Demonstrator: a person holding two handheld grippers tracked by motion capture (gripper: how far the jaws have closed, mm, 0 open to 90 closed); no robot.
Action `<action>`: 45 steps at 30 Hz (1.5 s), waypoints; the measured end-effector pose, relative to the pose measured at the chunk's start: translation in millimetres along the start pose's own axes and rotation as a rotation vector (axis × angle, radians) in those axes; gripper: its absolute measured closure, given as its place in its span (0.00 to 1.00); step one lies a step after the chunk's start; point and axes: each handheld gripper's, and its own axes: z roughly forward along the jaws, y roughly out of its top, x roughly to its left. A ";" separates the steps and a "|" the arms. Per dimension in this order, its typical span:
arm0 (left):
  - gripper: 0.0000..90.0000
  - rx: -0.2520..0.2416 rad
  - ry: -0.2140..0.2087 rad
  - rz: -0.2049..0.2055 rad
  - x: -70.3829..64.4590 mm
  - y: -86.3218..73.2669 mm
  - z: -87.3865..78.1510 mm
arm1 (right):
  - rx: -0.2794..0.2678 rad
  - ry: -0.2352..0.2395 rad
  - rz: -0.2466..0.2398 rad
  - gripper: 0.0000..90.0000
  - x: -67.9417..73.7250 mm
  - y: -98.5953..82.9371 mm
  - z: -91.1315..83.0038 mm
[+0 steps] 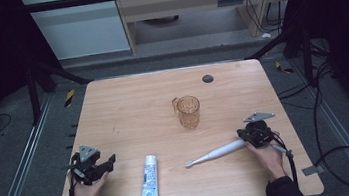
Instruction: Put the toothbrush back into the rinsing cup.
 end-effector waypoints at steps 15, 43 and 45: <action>0.42 -0.001 0.003 0.000 0.2 0.0 -0.5 | 0.007 -0.003 -0.002 0.99 2.8 -14.3 -17.3; 0.42 -0.005 0.007 0.003 -0.6 0.1 -1.1 | 0.008 0.035 -0.039 0.99 20.6 -32.7 -40.1; 0.42 -0.005 0.007 0.002 -0.5 0.2 -1.2 | 0.014 0.041 -0.035 0.99 22.9 -33.7 -40.9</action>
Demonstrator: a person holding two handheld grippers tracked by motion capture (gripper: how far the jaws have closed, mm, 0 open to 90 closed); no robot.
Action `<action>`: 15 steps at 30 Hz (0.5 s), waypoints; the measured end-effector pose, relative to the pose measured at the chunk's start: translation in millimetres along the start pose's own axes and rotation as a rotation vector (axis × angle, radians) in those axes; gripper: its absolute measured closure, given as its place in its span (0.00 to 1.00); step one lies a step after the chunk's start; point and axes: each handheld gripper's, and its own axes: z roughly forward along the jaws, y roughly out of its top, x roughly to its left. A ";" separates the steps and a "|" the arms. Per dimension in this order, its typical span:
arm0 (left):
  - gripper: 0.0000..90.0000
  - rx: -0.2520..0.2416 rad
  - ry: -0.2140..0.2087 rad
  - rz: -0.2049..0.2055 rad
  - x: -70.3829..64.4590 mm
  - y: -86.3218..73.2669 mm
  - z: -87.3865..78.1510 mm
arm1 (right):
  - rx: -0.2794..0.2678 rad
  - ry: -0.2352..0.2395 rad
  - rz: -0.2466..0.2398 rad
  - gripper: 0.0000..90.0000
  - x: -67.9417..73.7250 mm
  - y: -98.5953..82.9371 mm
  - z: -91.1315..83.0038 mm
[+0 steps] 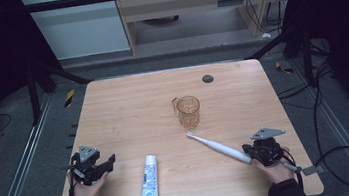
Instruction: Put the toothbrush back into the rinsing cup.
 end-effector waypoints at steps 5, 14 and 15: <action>0.42 0.002 0.000 0.003 -0.2 0.0 0.1 | -0.010 0.006 -0.007 0.98 2.4 -1.8 -3.1; 0.42 0.002 0.000 0.002 -0.5 0.0 0.3 | -0.007 0.012 -0.008 0.98 3.9 -4.1 -5.1; 0.42 0.002 -0.001 0.003 -0.6 0.0 0.4 | -0.007 0.012 -0.006 0.97 4.1 -3.9 -5.4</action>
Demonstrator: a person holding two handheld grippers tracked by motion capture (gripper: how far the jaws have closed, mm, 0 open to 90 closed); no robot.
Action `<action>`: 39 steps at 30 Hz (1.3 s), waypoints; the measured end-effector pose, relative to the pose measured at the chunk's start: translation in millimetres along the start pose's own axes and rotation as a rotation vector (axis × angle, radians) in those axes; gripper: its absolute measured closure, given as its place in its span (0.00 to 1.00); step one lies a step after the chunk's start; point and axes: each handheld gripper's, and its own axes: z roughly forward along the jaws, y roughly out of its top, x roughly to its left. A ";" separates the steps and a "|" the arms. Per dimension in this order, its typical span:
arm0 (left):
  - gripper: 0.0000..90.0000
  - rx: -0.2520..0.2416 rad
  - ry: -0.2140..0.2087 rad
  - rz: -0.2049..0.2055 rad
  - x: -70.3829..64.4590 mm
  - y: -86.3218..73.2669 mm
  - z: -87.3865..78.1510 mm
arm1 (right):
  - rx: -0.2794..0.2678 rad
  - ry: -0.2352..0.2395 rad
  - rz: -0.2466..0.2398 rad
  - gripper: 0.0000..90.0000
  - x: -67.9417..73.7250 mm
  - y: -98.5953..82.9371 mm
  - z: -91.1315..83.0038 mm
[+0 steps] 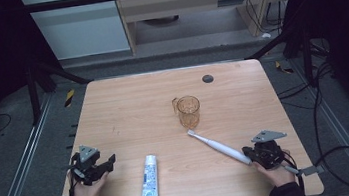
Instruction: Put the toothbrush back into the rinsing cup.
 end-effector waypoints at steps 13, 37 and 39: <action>0.42 0.001 -0.005 0.000 0.9 0.5 1.7 | -0.075 -0.023 0.020 0.85 -10.1 15.5 -13.2; 0.41 0.014 -0.019 0.000 2.8 1.1 3.7 | -0.085 0.064 -0.074 0.60 9.1 81.7 -11.3; 0.41 0.013 -0.018 0.003 2.5 1.3 3.5 | -0.068 0.065 -0.090 0.59 12.5 86.8 -7.8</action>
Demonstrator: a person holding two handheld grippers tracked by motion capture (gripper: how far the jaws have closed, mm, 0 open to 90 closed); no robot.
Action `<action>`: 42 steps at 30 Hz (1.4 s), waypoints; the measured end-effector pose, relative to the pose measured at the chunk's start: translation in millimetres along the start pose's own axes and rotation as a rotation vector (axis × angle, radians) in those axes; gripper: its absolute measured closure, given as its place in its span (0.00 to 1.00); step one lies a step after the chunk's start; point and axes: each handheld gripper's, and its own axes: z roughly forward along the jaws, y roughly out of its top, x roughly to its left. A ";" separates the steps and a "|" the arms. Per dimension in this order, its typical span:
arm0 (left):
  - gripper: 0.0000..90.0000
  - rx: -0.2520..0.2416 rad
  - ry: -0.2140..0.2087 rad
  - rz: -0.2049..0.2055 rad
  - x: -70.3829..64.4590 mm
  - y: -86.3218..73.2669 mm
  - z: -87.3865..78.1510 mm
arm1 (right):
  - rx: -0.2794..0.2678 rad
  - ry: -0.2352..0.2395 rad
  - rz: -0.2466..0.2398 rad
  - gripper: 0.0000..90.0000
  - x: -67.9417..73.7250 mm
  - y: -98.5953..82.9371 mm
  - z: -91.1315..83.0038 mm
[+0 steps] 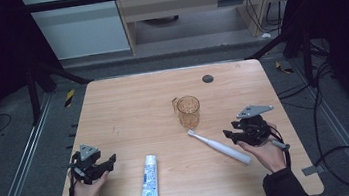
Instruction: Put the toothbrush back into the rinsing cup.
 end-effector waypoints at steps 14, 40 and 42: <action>0.42 0.001 -0.013 0.000 0.4 0.5 0.8 | 0.062 0.030 -0.055 0.58 12.5 27.4 24.9; 0.42 0.009 -0.017 0.011 -1.1 1.6 2.3 | 0.251 0.077 -0.104 0.58 18.3 16.4 65.2; 0.42 0.009 -0.018 0.011 -1.4 1.6 2.2 | 0.266 0.079 -0.105 0.58 18.9 15.1 67.3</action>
